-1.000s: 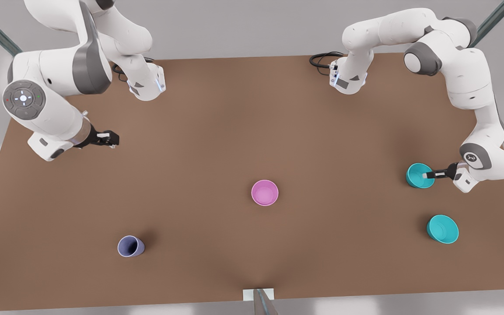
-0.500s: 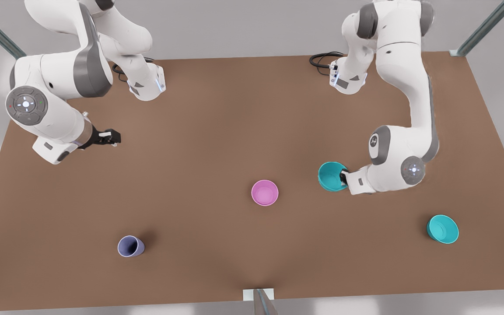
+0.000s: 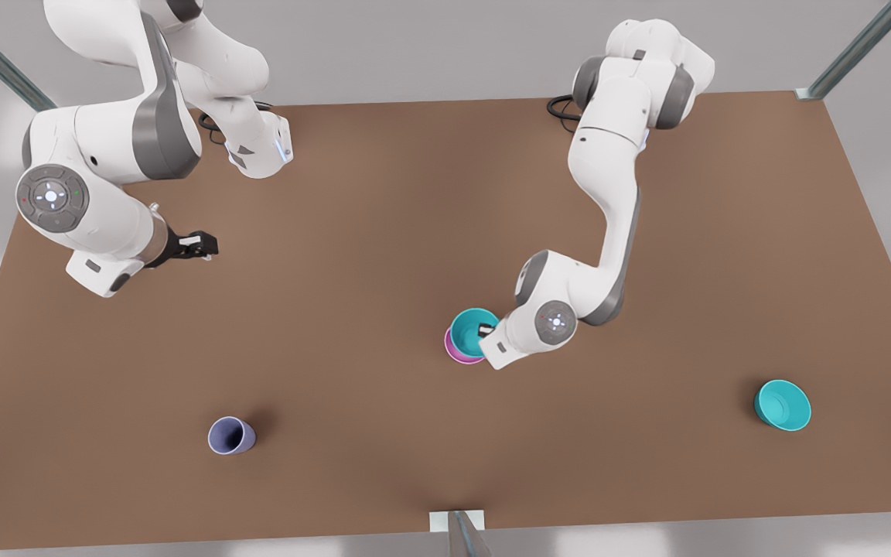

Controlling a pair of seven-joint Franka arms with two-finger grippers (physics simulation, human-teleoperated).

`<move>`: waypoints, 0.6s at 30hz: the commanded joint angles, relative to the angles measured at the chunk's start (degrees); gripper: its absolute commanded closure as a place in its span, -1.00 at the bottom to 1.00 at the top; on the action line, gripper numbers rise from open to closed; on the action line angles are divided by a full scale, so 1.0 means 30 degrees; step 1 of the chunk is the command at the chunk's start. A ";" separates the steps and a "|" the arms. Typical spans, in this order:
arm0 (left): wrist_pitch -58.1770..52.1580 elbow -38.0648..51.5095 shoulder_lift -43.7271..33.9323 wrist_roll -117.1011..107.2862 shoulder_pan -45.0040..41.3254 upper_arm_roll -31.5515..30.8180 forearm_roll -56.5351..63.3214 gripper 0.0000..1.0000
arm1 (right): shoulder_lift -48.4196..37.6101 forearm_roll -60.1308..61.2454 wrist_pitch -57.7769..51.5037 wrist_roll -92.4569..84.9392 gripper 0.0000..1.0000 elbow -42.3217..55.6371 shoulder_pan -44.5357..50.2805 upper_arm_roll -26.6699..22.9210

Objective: Stack the blue bowl on the pink bowl

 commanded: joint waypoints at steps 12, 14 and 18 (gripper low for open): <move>0.1275 -0.0129 0.0791 -0.9375 -0.0212 -0.0142 -0.0108 0.57 | 0.0162 0.0052 -0.0011 -0.0363 -1.00 0.0160 -0.0020 0.0007; 0.1245 -0.0129 0.0792 -0.9522 -0.0241 -0.0434 -0.0109 0.57 | 0.0162 0.0023 -0.0011 -0.0363 -1.00 0.0131 -0.0020 0.0007; 0.1245 -0.0129 0.0733 -1.0079 -0.0300 -0.0669 -0.0079 0.57 | 0.0220 0.0023 -0.0011 -0.0392 -1.00 0.0102 -0.0020 0.0007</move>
